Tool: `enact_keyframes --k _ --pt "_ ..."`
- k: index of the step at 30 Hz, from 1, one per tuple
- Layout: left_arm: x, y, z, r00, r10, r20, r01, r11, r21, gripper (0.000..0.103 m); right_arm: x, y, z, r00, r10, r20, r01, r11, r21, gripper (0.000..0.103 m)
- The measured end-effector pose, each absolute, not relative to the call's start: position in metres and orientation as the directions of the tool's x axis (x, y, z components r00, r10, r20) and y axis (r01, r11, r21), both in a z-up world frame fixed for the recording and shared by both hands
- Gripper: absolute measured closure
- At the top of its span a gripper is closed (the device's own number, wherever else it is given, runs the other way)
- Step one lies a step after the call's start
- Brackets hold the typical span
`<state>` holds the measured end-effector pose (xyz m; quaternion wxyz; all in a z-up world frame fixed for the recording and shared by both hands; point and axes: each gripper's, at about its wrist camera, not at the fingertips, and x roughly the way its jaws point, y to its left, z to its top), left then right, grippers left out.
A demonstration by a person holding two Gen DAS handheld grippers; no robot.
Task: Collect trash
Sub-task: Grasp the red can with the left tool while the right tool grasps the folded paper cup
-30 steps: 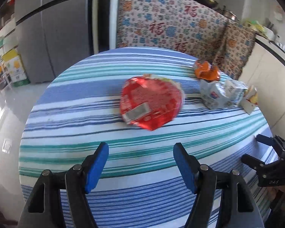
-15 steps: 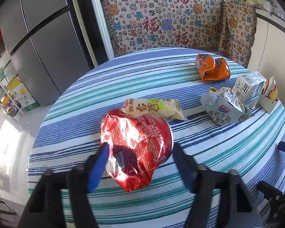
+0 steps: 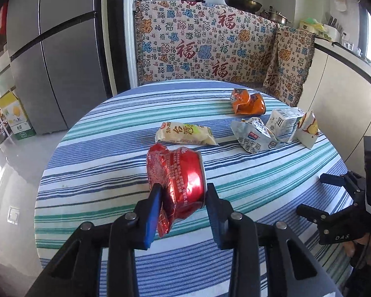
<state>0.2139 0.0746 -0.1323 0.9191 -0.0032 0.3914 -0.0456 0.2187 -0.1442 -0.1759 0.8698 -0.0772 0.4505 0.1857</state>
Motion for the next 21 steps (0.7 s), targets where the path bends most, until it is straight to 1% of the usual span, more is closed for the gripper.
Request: enact_keyframes --k 3,7,9,10,11,13,15,17,21 --pt "0.207 0.072 -0.131 0.688 -0.111 -0.717 0.096 0.993 -0.061 0.068 0.218 -0.146 -0.175 0.526 0.259 -0.810 -0.391 0.919 0.040 0.001" --pt "0.200 0.067 -0.133 0.689 -0.118 -0.715 0.104 0.993 -0.064 0.068 0.211 -0.169 -0.168 0.554 0.324 -0.767 -0.349 0.927 0.140 0.003" --pt "0.199 0.068 -0.132 0.688 -0.130 -0.714 0.104 0.991 -0.081 0.068 0.210 -0.186 -0.161 0.597 0.304 -0.742 -0.303 0.942 0.142 0.005" --pt "0.199 0.068 -0.132 0.687 -0.136 -0.714 0.105 0.991 -0.089 0.068 0.213 -0.192 -0.157 0.613 0.282 -0.738 -0.288 0.949 0.124 0.008" --pt "0.199 0.068 -0.132 0.686 -0.142 -0.714 0.105 0.990 -0.096 0.068 0.217 -0.197 -0.153 0.622 0.263 -0.738 -0.278 0.955 0.106 0.008" --pt "0.200 0.066 -0.132 0.686 -0.144 -0.713 0.105 0.990 -0.099 0.067 0.236 -0.208 -0.145 0.625 0.224 -0.748 -0.263 0.962 0.069 0.009" --pt "0.201 0.063 -0.132 0.685 -0.148 -0.714 0.107 0.989 -0.102 0.068 0.257 -0.213 -0.141 0.600 0.216 -0.770 -0.279 0.959 0.051 0.011" --pt "0.201 0.059 -0.132 0.682 -0.155 -0.715 0.111 0.988 -0.108 0.068 0.279 -0.214 -0.144 0.562 0.208 -0.801 -0.303 0.952 0.035 0.020" --pt "0.202 0.047 -0.133 0.678 -0.156 -0.719 0.127 0.987 -0.095 0.068 0.305 -0.211 -0.152 0.516 0.200 -0.833 -0.360 0.933 0.001 0.027"
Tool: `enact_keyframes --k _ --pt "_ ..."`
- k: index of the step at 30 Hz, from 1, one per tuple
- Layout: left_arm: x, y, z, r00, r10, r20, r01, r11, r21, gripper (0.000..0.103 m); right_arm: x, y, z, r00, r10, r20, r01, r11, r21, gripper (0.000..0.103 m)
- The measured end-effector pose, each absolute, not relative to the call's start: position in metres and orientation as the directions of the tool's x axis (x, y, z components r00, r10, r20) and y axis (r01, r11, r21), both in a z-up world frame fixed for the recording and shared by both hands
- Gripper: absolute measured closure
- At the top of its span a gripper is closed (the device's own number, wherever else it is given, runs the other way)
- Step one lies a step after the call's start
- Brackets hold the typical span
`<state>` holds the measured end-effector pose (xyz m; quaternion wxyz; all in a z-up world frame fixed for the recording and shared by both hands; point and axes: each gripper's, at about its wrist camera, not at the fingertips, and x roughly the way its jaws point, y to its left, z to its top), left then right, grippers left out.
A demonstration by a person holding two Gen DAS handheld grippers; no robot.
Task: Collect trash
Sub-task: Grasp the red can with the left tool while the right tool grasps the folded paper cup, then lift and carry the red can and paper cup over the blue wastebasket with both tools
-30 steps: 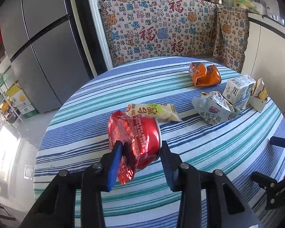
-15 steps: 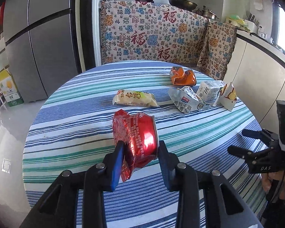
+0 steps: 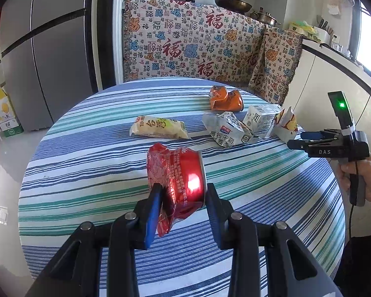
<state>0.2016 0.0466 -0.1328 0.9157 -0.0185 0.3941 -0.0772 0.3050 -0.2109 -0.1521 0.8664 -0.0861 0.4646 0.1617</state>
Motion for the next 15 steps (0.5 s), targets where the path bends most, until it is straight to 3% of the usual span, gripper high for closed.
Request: enact_keyframes --k 4,6,8,15 --pt "0.203 0.035 -0.133 0.670 -0.164 -0.724 0.145 0.985 -0.089 0.067 0.317 -0.211 -0.162 0.499 0.205 -0.842 -0.378 0.926 0.002 0.038" --pt "0.203 0.030 -0.132 0.667 -0.169 -0.725 0.151 0.984 -0.090 0.067 0.324 -0.211 -0.170 0.470 0.222 -0.854 -0.379 0.925 0.032 0.052" --pt "0.202 0.024 -0.132 0.664 -0.177 -0.727 0.161 0.983 -0.092 0.068 0.324 -0.215 -0.168 0.480 0.245 -0.842 -0.373 0.926 0.057 0.097" --pt "0.198 0.000 -0.132 0.651 -0.217 -0.727 0.206 0.973 -0.106 0.067 0.294 -0.235 -0.143 0.446 0.361 -0.819 -0.307 0.921 0.239 0.097"
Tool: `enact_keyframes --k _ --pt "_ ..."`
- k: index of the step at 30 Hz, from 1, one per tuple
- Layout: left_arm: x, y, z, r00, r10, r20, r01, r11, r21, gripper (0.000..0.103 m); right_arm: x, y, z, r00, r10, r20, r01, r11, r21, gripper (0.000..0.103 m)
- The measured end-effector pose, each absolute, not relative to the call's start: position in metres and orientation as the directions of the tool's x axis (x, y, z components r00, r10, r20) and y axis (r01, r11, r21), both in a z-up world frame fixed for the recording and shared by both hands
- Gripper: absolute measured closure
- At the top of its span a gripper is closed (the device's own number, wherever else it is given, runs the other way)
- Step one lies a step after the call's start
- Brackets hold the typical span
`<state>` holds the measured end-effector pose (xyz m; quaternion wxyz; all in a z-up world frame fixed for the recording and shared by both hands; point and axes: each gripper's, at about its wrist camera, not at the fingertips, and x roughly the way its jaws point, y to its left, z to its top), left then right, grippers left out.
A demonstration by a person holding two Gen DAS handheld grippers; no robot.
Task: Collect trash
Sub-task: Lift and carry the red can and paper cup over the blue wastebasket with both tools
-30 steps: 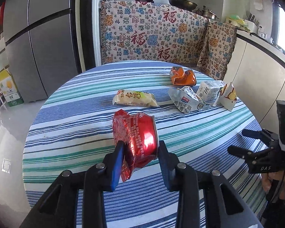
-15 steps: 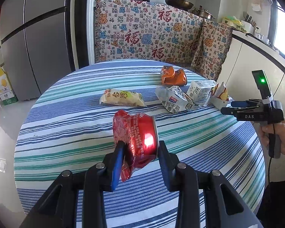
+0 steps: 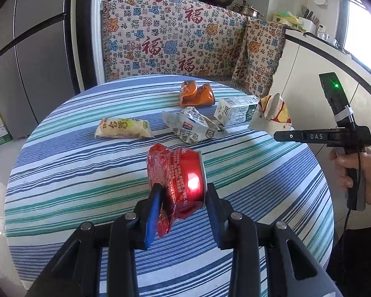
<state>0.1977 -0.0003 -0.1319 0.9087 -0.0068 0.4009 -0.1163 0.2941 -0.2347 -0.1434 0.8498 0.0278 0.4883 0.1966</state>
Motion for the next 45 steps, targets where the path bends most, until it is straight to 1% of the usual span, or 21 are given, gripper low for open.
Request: enact_keyframes --k 3,6,13,19,36,45 --pt "0.194 -0.013 -0.131 0.648 -0.242 -0.722 0.230 0.966 -0.118 0.067 0.272 -0.240 -0.134 0.425 0.388 -0.818 -0.292 0.914 0.282 0.097" --pt "0.191 -0.028 -0.130 0.640 -0.263 -0.721 0.257 0.959 -0.122 0.067 0.251 -0.244 -0.127 0.421 0.394 -0.817 -0.285 0.913 0.293 0.097" --pt "0.184 -0.060 -0.123 0.630 -0.299 -0.717 0.314 0.942 -0.116 0.067 0.223 -0.255 -0.123 0.434 0.366 -0.823 -0.280 0.923 0.264 0.098" --pt "0.182 -0.074 -0.118 0.628 -0.307 -0.715 0.331 0.937 -0.112 0.068 0.214 -0.259 -0.128 0.424 0.351 -0.835 -0.278 0.928 0.249 0.098" --pt "0.188 -0.118 -0.111 0.613 -0.331 -0.718 0.388 0.917 -0.091 0.068 0.198 -0.291 -0.118 0.484 0.341 -0.806 -0.233 0.938 0.257 0.098" --pt "0.191 -0.144 -0.112 0.600 -0.344 -0.723 0.422 0.903 -0.080 0.068 0.194 -0.310 -0.118 0.493 0.330 -0.805 -0.211 0.943 0.257 0.098"
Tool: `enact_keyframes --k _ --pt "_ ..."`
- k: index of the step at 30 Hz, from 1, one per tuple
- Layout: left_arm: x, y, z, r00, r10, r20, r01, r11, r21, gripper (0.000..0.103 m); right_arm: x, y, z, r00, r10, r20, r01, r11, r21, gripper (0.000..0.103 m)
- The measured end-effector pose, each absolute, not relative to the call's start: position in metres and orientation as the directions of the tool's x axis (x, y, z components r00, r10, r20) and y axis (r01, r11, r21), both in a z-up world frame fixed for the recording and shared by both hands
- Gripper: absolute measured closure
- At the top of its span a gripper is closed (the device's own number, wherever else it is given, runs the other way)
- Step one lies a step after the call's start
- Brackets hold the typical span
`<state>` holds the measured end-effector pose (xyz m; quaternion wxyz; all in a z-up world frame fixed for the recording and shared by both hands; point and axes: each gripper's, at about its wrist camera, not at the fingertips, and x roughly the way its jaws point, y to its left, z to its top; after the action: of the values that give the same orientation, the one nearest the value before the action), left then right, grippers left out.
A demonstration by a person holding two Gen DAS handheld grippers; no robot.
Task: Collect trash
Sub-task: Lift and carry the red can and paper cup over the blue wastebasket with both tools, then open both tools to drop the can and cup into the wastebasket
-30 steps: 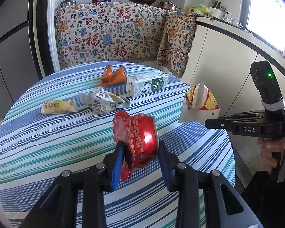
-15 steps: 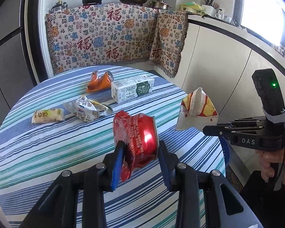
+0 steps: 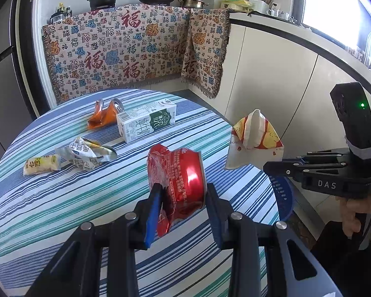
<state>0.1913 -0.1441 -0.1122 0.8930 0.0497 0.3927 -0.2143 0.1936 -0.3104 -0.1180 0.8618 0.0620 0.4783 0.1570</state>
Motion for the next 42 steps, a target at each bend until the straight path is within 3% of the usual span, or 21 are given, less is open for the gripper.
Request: enact_keyframes --k 11,22,30,38,41,42 --pt "0.194 -0.200 -0.108 0.560 -0.416 -0.717 0.509 0.855 -0.099 0.068 0.179 -0.365 -0.117 0.521 0.285 -0.805 -0.127 0.958 0.257 0.098" --pt "0.190 -0.301 -0.113 0.462 -0.529 -0.712 0.638 0.756 -0.147 0.068 0.155 -0.459 -0.127 0.521 0.153 -0.840 0.040 0.978 0.203 0.098" --pt "0.196 -0.384 -0.159 0.346 -0.559 -0.753 0.702 0.687 -0.187 0.068 0.157 -0.524 -0.176 0.409 0.044 -0.911 0.197 0.971 0.135 0.098" --pt "0.226 -0.428 -0.218 0.275 -0.519 -0.810 0.697 0.687 -0.203 0.067 0.164 -0.563 -0.218 0.322 0.050 -0.945 0.261 0.955 0.140 0.097" --pt "0.237 -0.440 -0.236 0.244 -0.519 -0.819 0.706 0.675 -0.217 0.065 0.168 -0.569 -0.222 0.323 0.050 -0.945 0.254 0.957 0.137 0.092" --pt "0.240 -0.444 -0.242 0.236 -0.515 -0.824 0.702 0.677 -0.221 0.058 0.170 -0.570 -0.224 0.331 0.054 -0.942 0.241 0.960 0.140 0.091"
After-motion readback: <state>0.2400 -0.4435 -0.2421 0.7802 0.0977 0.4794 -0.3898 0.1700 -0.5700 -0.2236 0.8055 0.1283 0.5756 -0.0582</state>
